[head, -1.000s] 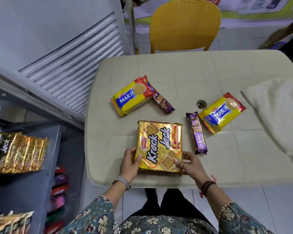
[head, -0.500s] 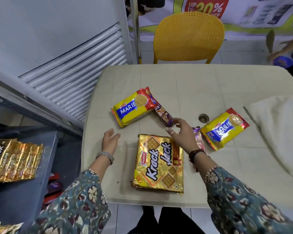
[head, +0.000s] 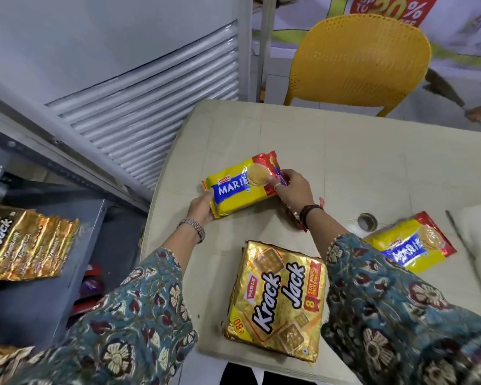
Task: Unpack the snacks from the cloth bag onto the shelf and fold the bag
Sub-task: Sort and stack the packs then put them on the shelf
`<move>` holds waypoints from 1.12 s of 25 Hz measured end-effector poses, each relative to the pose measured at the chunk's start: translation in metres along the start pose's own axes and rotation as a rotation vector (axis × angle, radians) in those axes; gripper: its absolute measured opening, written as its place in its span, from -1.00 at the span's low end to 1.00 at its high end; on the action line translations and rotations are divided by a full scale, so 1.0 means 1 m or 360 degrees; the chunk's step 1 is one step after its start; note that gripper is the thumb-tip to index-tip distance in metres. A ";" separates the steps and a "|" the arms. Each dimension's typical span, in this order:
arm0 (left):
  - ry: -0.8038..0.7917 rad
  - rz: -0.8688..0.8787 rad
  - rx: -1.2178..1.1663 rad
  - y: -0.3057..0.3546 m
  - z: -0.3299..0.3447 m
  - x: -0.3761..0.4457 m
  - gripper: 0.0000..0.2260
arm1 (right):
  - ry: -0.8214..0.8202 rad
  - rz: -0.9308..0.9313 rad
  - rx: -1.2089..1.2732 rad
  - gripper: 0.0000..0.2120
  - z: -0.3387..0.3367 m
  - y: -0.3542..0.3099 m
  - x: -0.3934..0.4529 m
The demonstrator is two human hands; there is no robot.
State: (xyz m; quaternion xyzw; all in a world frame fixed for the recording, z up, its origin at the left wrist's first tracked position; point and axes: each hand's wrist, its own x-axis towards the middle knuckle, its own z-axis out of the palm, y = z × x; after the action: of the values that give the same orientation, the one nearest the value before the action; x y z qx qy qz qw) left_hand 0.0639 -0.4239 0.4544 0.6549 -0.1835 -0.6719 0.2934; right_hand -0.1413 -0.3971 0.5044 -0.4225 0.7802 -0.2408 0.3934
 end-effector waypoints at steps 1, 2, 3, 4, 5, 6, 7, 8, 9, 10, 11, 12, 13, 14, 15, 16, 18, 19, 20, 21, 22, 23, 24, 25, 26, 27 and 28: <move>0.0015 0.0009 -0.0011 0.000 0.000 0.000 -0.63 | -0.0005 -0.0012 -0.0042 -0.55 0.002 -0.001 0.001; 0.0048 0.0039 0.0000 0.000 -0.002 -0.002 -0.65 | -0.0009 -0.0014 -0.0071 -0.56 0.003 -0.002 -0.001; 0.0084 0.0074 0.0024 -0.002 -0.005 -0.003 -0.70 | -0.0006 -0.0026 -0.0093 -0.56 0.005 -0.004 -0.004; 0.0131 0.0108 0.0077 -0.005 -0.011 -0.004 -0.75 | 0.0003 -0.0048 -0.0120 -0.57 0.008 -0.005 -0.010; 0.0177 0.0142 0.0123 -0.010 -0.018 -0.007 -0.76 | 0.0015 -0.0086 -0.0154 -0.57 0.013 -0.007 -0.015; 0.0218 0.0172 0.0156 -0.013 -0.026 -0.014 -0.74 | 0.0009 -0.0115 -0.0191 -0.55 0.019 -0.007 -0.020; 0.0271 0.0197 0.0191 -0.018 -0.035 -0.019 -0.70 | -0.0017 -0.0145 -0.0231 -0.54 0.027 -0.007 -0.024; 0.0344 0.0228 0.0248 -0.023 -0.044 -0.024 -0.68 | -0.0070 -0.0167 -0.0284 -0.55 0.035 -0.006 -0.027; 0.0424 0.0265 0.0332 -0.028 -0.053 -0.030 -0.67 | -0.0139 -0.0168 -0.0333 -0.58 0.044 -0.004 -0.030; 0.0482 0.0298 0.0427 -0.034 -0.061 -0.035 -0.66 | -0.0207 -0.0143 -0.0371 -0.61 0.050 -0.002 -0.031; 0.0504 0.0338 0.0515 -0.039 -0.069 -0.038 -0.66 | -0.0255 -0.0101 -0.0392 -0.62 0.056 0.000 -0.032; 0.0488 0.0384 0.0576 -0.041 -0.074 -0.040 -0.67 | -0.0282 -0.0047 -0.0400 -0.63 0.060 0.002 -0.032; 0.0451 0.0422 0.0612 -0.043 -0.078 -0.040 -0.68 | -0.0293 -0.0004 -0.0401 -0.64 0.062 0.005 -0.033; 0.0403 0.0439 0.0652 -0.042 -0.079 -0.040 -0.68 | -0.0299 0.0023 -0.0384 -0.65 0.063 0.008 -0.033; 0.0364 0.0451 0.0685 -0.041 -0.078 -0.041 -0.65 | -0.0302 0.0043 -0.0338 -0.66 0.063 0.012 -0.032; 0.0349 0.0471 0.0759 -0.037 -0.075 -0.043 -0.60 | -0.0295 0.0062 -0.0271 -0.66 0.060 0.014 -0.031; 0.0482 0.0601 0.1042 -0.030 -0.055 -0.051 -0.51 | -0.0203 0.0088 -0.0147 -0.65 0.041 0.022 -0.032; 0.0566 0.0724 0.1160 -0.027 -0.043 -0.056 -0.49 | -0.0117 0.0072 -0.0122 -0.67 0.029 0.027 -0.033; 0.0585 0.0899 0.1226 -0.022 -0.027 -0.062 -0.51 | -0.0020 0.0063 -0.0117 -0.71 0.013 0.033 -0.034; 0.0492 0.1068 0.1264 -0.020 -0.007 -0.067 -0.56 | 0.0083 0.0069 -0.0100 -0.76 -0.005 0.044 -0.037; 0.0319 0.1203 0.1321 -0.018 0.016 -0.073 -0.62 | 0.0171 0.0107 -0.0063 -0.80 -0.027 0.055 -0.042; 0.0118 0.1283 0.1377 -0.020 0.037 -0.074 -0.66 | 0.0245 0.0141 -0.0022 -0.83 -0.044 0.067 -0.048; -0.0104 0.1315 0.1440 -0.023 0.061 -0.079 -0.69 | 0.0328 0.0191 0.0006 -0.84 -0.063 0.081 -0.054; -0.0313 0.1277 0.1488 -0.028 0.088 -0.083 -0.71 | 0.0420 0.0240 0.0035 -0.86 -0.082 0.098 -0.061; -0.0501 0.1225 0.1537 -0.033 0.113 -0.087 -0.72 | 0.0506 0.0294 0.0066 -0.86 -0.100 0.116 -0.068; -0.0656 0.1180 0.1606 -0.040 0.138 -0.090 -0.74 | 0.0580 0.0342 0.0084 -0.85 -0.116 0.133 -0.075; -0.0761 0.1156 0.1708 -0.047 0.158 -0.091 -0.73 | 0.0631 0.0400 0.0096 -0.83 -0.128 0.148 -0.081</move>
State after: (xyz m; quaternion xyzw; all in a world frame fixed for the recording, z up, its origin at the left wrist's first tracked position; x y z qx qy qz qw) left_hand -0.1025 -0.3521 0.5065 0.4404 -0.7580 -0.4733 0.0867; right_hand -0.2881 -0.2445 0.5065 -0.2545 0.8811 -0.2914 0.2719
